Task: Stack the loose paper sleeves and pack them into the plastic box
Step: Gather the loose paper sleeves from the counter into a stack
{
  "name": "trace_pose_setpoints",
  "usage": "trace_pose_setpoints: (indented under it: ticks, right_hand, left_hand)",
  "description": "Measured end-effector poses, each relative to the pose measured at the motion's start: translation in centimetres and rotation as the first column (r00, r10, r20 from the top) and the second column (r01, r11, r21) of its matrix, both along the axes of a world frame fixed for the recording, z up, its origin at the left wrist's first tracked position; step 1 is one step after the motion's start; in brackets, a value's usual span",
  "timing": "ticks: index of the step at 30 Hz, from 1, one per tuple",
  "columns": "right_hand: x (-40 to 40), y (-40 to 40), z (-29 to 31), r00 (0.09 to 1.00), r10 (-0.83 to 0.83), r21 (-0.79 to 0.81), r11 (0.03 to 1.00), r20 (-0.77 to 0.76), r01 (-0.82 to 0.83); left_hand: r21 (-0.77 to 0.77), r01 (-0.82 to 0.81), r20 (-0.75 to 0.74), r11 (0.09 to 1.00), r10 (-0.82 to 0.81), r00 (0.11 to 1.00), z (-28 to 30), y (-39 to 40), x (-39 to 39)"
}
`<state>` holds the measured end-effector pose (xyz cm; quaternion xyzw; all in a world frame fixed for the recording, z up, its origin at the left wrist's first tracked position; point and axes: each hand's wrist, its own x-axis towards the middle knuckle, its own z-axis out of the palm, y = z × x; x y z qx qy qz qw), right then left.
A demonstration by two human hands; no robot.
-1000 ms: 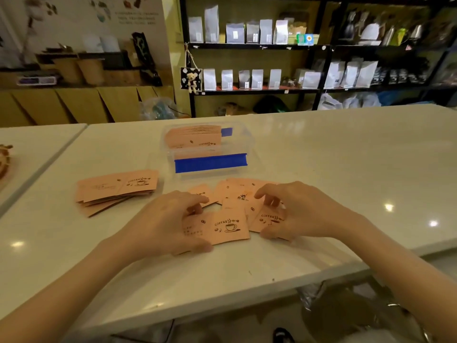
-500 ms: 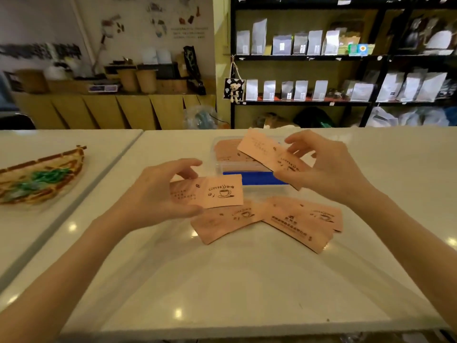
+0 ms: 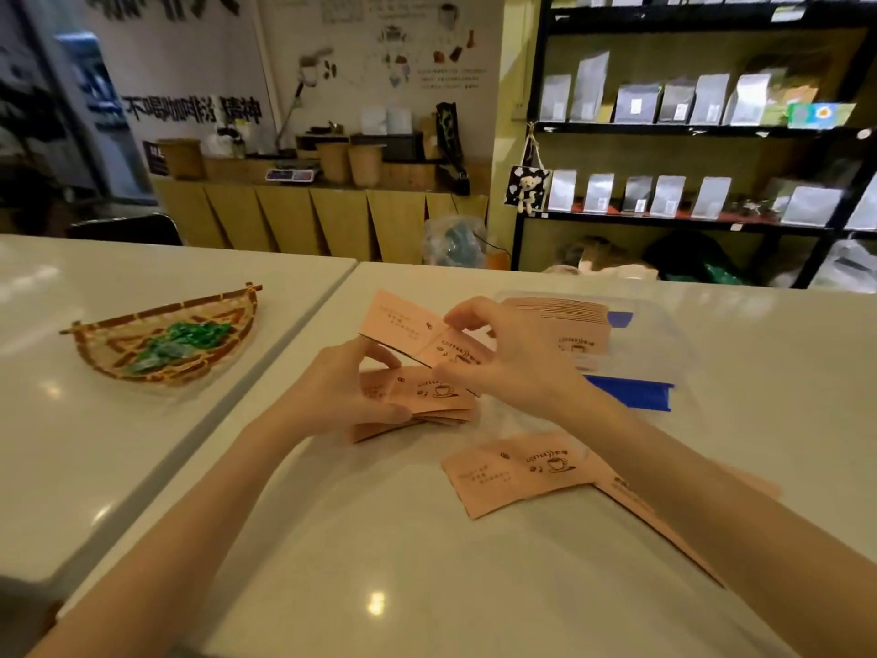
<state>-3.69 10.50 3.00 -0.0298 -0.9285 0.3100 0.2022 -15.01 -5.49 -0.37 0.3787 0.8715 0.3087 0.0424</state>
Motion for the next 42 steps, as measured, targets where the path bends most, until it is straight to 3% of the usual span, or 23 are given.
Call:
trace_pose_setpoints:
  ticks: [7, 11, 17, 21, 25, 29, 31, 36, 42]
  right_hand:
    - [-1.1, -0.7, -2.5, 0.986, 0.077, -0.055, 0.996, 0.149, -0.070]
    - [-1.3, -0.6, -3.6, 0.966, 0.073, -0.010, 0.997, 0.249, -0.073]
    - [1.0, 1.1, -2.3, 0.966, 0.079, -0.002, 0.997, 0.247, -0.081]
    - [5.2, 3.1, -0.6, 0.981, 0.032, 0.026, 0.999, 0.191, -0.038]
    - [10.0, 5.4, -0.3, 0.975, -0.081, 0.095, 0.994, 0.206, 0.063]
    - [13.8, 6.8, -1.6, 0.916, -0.220, 0.175, 0.970, 0.336, 0.169]
    - [14.9, 7.0, -2.6, 0.887, -0.269, 0.229, 0.954, 0.375, 0.192]
    - [16.7, 6.9, -4.9, 0.887, -0.349, 0.438, 0.877, 0.301, 0.196]
    - [16.7, 7.3, -6.0, 0.901, -0.378, 0.486, 0.840, 0.210, 0.239]
  left_hand:
    - [0.005, -0.057, 0.082, 0.998, 0.056, 0.995, -0.9, -1.4, 0.0]
    - [-0.084, -0.114, -0.016, 0.990, 0.113, 0.993, -0.6, -1.8, 0.8]
    - [-0.049, 0.131, -0.234, 0.990, -0.139, 0.962, 1.2, 0.1, 4.8]
    - [-0.127, 0.290, -0.297, 0.949, -0.315, 0.901, 1.7, 3.0, 8.2]
    - [-0.235, 0.376, -0.238, 0.896, -0.428, 0.872, 1.0, 5.1, 10.7]
    - [-0.293, 0.388, -0.064, 0.874, -0.423, 0.904, 0.4, 6.3, 12.1]
    - [-0.290, 0.389, -0.066, 0.874, -0.423, 0.904, 0.0, 6.7, 12.4]
    - [-0.340, 0.298, -0.201, 0.892, -0.379, 0.904, -1.5, 6.1, 12.2]
    - [-0.318, 0.248, -0.250, 0.915, -0.333, 0.909, -1.9, 6.0, 12.5]
